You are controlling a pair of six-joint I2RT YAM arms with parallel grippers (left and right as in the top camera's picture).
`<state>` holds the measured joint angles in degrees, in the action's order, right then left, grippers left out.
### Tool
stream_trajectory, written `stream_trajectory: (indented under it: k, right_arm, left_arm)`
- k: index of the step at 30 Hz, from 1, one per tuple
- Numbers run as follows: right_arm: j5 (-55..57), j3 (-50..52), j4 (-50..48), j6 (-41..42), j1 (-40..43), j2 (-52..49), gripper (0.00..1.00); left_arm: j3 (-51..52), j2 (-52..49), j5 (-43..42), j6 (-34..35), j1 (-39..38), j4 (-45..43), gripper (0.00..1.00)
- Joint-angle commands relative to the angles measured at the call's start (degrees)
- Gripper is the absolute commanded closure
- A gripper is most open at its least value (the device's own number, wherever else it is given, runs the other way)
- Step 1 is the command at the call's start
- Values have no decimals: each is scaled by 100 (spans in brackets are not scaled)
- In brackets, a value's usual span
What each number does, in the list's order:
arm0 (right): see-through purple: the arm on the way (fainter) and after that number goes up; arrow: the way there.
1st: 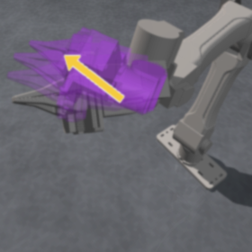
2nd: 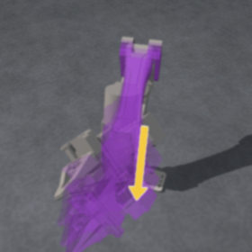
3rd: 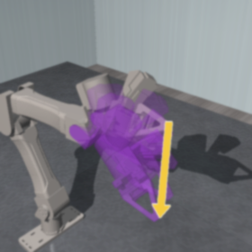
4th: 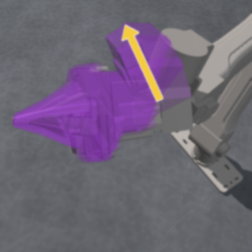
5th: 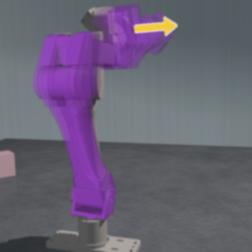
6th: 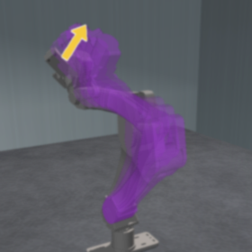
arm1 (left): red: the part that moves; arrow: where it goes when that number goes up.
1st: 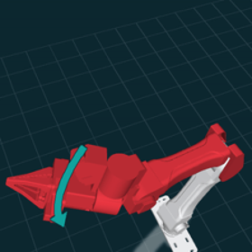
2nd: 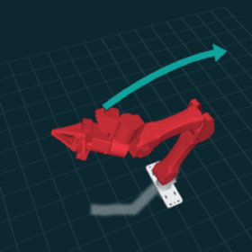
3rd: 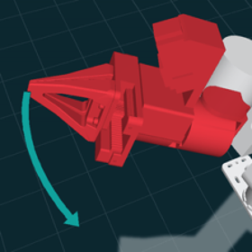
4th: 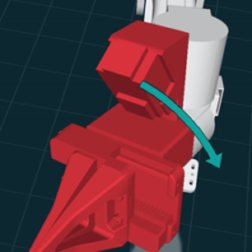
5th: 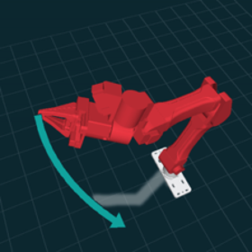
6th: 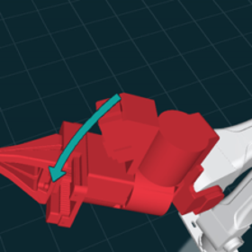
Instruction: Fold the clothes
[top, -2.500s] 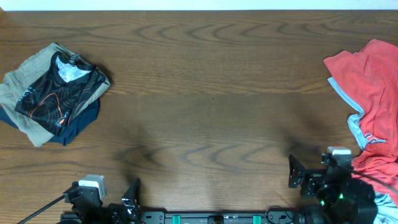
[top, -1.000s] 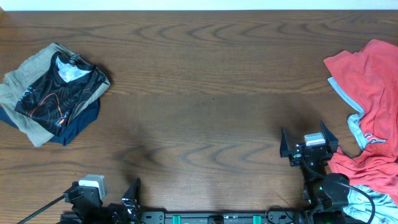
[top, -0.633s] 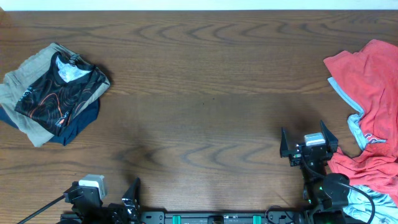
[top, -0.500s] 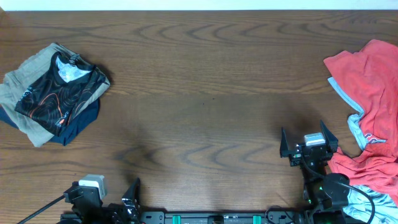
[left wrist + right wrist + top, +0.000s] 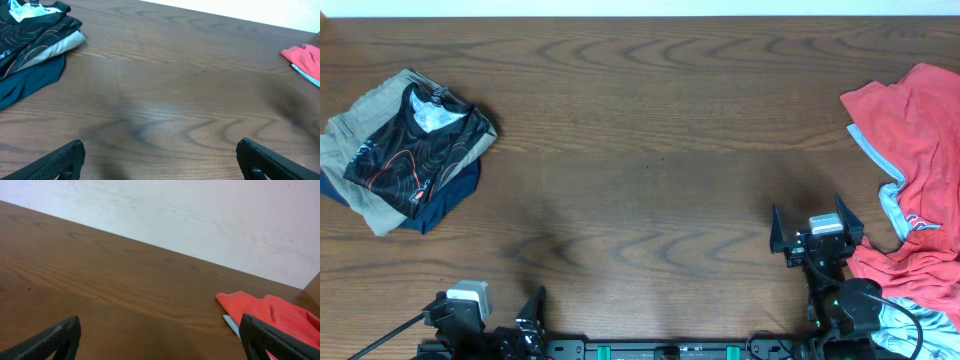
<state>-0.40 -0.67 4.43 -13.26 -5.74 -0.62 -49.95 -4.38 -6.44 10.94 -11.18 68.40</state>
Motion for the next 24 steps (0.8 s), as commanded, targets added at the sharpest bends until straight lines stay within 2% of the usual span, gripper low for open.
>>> stream_trajectory:
  k: [1, 9, 11, 24]
  right_arm:
    - [17, 37, -15, -68, 44, 35, 1]
    - [17, 37, -15, -68, 44, 35, 1]
    - [20, 37, -15, -68, 44, 33, 1]
    - [17, 37, -15, -68, 44, 31, 1]
  left_arm:
    - [28, 15, 42, 76, 68, -7, 2]
    - [168, 17, 48, 74, 610, -98, 2]
    - [330, 31, 289, 48, 737, -313, 2]
    - [2811, 428, 306, -236, 992, -2260, 2]
